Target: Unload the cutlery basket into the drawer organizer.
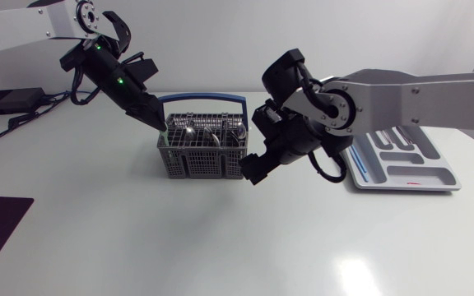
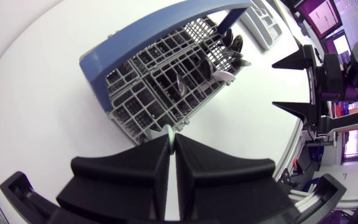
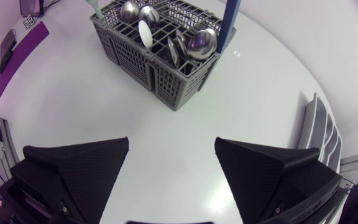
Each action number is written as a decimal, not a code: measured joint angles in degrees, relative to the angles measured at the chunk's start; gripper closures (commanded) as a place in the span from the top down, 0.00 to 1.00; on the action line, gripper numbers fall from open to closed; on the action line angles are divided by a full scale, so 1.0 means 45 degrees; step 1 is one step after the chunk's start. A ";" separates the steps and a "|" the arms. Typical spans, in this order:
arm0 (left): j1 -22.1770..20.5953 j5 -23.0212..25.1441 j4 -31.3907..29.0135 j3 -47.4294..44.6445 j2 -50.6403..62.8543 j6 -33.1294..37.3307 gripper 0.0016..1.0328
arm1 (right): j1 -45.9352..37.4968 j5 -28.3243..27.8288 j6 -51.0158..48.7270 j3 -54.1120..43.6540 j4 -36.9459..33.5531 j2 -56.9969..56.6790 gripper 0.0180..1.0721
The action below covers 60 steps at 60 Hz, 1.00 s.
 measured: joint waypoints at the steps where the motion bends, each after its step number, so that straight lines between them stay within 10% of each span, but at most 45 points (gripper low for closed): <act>1: 0.0000 0.0019 0.0000 0.0000 -0.0015 0.0000 0.04 | 0.0000 0.0000 0.0005 0.0000 0.0000 0.0000 0.95; 60: -0.0131 0.0015 -0.0330 -0.0005 -0.1933 0.0000 0.04 | 0.0151 0.0005 0.0000 -0.0170 -0.0005 -0.0029 0.95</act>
